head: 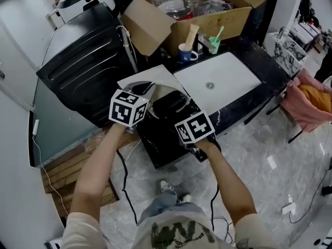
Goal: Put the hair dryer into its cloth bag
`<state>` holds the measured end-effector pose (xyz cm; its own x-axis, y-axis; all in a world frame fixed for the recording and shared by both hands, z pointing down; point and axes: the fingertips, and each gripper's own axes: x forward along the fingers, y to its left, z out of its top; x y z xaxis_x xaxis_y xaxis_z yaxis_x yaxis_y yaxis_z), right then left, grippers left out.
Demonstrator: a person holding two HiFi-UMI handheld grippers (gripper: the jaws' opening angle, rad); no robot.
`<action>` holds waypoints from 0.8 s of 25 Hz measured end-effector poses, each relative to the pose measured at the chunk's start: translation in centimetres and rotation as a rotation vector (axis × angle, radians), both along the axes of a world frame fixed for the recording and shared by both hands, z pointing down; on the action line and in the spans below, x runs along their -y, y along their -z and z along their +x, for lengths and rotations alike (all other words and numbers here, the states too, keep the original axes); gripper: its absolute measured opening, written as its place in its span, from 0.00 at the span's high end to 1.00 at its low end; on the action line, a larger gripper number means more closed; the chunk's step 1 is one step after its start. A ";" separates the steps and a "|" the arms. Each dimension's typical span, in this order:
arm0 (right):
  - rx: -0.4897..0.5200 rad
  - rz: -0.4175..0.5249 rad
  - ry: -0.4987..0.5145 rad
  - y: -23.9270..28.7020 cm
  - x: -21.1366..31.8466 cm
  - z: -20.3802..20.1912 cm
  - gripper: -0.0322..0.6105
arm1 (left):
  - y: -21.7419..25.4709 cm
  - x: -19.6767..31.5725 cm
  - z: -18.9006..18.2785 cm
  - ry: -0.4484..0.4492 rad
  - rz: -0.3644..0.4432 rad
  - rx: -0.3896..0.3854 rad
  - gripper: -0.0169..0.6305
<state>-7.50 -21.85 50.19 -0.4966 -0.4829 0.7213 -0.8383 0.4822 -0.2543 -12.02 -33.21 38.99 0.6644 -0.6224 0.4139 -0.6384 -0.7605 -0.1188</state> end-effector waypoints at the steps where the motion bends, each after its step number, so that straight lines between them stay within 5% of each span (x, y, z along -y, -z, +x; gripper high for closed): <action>1: -0.004 -0.001 0.004 0.0 0.3 0.0 0.55 | -0.1 -0.1 0.0 -0.008 -0.002 0.001 0.92; 20: -0.051 -0.037 0.043 -0.7 7.1 -2.7 0.55 | -1.1 -2.3 -0.6 -0.172 -0.020 -0.015 0.92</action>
<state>-10.24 -28.99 50.87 -0.4782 -0.4342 0.7634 -0.8294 0.5093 -0.2298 -12.66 -30.90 40.12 0.7664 -0.4907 0.4146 -0.5001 -0.8608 -0.0943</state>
